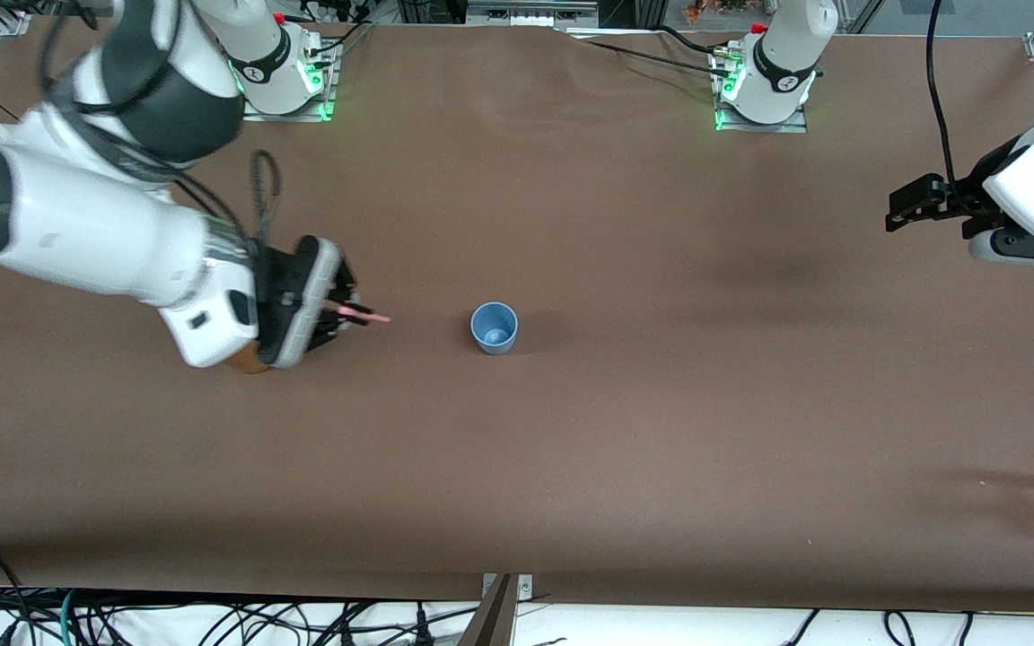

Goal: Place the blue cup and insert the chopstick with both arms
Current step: 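Carry the chopstick over the blue cup with the right gripper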

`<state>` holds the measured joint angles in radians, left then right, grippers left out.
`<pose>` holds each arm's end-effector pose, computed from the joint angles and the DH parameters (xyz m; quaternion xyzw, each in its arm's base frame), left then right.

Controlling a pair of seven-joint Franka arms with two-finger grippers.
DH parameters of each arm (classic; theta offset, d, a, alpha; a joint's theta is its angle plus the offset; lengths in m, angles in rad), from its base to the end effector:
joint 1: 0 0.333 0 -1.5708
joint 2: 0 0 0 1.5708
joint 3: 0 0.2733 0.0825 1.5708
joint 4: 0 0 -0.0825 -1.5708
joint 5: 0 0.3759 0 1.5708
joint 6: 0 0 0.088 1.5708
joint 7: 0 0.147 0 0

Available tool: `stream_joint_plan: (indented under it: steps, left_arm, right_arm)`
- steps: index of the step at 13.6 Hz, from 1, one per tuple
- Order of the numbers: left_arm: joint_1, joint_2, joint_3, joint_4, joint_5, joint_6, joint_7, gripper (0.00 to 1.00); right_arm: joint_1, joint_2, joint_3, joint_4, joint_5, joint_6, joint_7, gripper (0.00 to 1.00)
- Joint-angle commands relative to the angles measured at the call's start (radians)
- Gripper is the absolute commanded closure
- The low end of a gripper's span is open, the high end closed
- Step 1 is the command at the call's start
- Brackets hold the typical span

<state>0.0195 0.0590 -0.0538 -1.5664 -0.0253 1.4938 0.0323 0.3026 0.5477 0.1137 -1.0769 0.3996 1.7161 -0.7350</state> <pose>0.5458 -0.0220 0.5057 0.9972 -0.0334 -0.0657 0.0142 0.6219 0.3106 0.4624 -0.8315 -0.5052 -0.0828 0.2156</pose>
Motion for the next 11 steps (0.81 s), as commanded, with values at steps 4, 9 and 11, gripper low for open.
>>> stream_joint_plan:
  steps: [4, 9, 11]
  left_arm:
    - [0.002, 0.010, 0.000, 0.023, -0.021, -0.004, 0.018, 0.00]
    - [0.000, 0.010, 0.000, 0.023, -0.021, -0.004, 0.018, 0.00]
    - [0.000, 0.010, -0.001, 0.023, -0.021, -0.004, 0.018, 0.00]
  right_arm:
    - [0.119, 0.015, 0.000, -0.096, -0.027, 0.207, 0.106, 1.00]
    - [0.178, 0.038, -0.002, -0.175, -0.125, 0.278, 0.171, 1.00]
    - [0.200, 0.041, -0.003, -0.192, -0.140, 0.280, 0.180, 1.00]
